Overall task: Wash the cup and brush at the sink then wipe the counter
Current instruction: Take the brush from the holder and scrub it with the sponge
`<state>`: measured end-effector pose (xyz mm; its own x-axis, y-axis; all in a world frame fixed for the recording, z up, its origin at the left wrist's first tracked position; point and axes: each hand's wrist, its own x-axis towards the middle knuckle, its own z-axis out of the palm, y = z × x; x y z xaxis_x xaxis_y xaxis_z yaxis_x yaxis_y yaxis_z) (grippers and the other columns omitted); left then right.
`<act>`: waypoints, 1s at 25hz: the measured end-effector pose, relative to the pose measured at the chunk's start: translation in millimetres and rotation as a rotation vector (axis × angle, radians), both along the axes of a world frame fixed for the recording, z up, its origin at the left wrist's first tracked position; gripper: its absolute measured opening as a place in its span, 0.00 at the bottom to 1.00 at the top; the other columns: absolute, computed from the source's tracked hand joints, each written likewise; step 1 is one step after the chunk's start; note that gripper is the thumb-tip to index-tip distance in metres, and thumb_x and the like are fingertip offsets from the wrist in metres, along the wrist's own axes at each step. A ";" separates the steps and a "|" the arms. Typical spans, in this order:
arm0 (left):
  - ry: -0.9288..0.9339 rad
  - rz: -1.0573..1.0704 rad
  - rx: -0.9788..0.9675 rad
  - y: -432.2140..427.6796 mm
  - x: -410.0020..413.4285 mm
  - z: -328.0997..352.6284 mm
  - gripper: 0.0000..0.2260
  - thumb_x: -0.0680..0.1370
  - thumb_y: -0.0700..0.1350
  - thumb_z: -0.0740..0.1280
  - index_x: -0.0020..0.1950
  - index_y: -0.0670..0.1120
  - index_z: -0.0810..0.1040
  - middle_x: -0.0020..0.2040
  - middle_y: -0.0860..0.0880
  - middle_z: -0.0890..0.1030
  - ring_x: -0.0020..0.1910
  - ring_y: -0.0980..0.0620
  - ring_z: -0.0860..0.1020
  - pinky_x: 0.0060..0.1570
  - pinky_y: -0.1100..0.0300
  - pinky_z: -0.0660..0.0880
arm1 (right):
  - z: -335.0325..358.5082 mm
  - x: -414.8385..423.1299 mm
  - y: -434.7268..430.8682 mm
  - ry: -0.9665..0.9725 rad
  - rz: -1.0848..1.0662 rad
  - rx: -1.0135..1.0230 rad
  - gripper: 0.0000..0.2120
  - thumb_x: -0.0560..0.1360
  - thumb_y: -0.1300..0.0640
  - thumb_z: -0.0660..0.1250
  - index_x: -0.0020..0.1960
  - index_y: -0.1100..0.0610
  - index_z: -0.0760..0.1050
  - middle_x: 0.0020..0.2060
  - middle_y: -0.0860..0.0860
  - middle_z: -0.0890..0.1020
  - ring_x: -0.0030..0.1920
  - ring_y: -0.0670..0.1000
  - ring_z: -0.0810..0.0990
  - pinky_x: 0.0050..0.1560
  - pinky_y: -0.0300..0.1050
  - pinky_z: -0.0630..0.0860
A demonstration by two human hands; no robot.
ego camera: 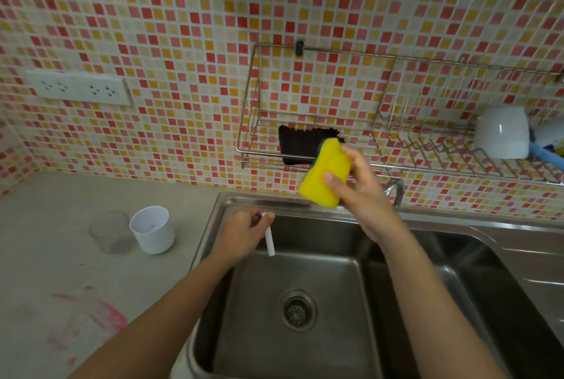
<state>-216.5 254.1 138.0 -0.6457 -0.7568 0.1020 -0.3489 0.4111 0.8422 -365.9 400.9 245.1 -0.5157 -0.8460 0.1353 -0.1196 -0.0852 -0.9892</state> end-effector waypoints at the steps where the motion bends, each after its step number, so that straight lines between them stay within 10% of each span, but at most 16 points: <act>1: -0.001 -0.002 -0.006 -2.1 6.2 3.6 0.10 0.78 0.50 0.63 0.45 0.44 0.77 0.38 0.43 0.80 0.37 0.48 0.80 0.40 0.57 0.78 | 19.1 -1.0 -24.3 0.094 -0.040 0.010 0.22 0.72 0.51 0.69 0.62 0.38 0.65 0.64 0.49 0.69 0.60 0.51 0.74 0.52 0.50 0.79; 9: -0.021 0.087 -0.077 -29.7 69.1 22.2 0.09 0.78 0.49 0.63 0.45 0.46 0.78 0.34 0.52 0.78 0.33 0.57 0.77 0.32 0.72 0.69 | 32.0 -25.3 -196.3 0.664 0.097 0.625 0.31 0.77 0.48 0.63 0.74 0.55 0.56 0.71 0.55 0.65 0.67 0.57 0.68 0.61 0.47 0.69; 16: -0.041 0.076 -0.098 -50.8 84.1 16.0 0.08 0.78 0.51 0.63 0.44 0.49 0.76 0.36 0.52 0.79 0.36 0.56 0.77 0.36 0.68 0.71 | 14.8 -26.9 -210.7 1.167 -0.093 0.909 0.32 0.73 0.31 0.54 0.73 0.44 0.59 0.74 0.58 0.58 0.73 0.63 0.57 0.70 0.59 0.61; 21: 0.131 0.070 0.093 -68.7 97.9 21.4 0.07 0.78 0.49 0.63 0.45 0.48 0.78 0.40 0.48 0.81 0.40 0.53 0.79 0.41 0.63 0.76 | 31.6 18.0 -175.7 0.702 -0.487 0.206 0.14 0.75 0.43 0.61 0.53 0.52 0.76 0.48 0.53 0.80 0.47 0.49 0.78 0.42 0.41 0.71; 25: 0.333 0.234 0.287 -111.8 135.3 15.4 0.08 0.79 0.46 0.63 0.48 0.45 0.79 0.39 0.50 0.80 0.38 0.55 0.79 0.39 0.68 0.76 | -1.9 103.4 -140.8 0.561 -0.569 -0.207 0.13 0.77 0.53 0.62 0.35 0.57 0.73 0.26 0.47 0.72 0.28 0.42 0.70 0.30 0.33 0.63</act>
<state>-81.2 142.3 153.4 -0.4228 -0.9054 0.0400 -0.0974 0.0892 0.9912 -262.5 260.1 243.3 -0.6669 -0.4057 0.6251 -0.6714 -0.0369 -0.7402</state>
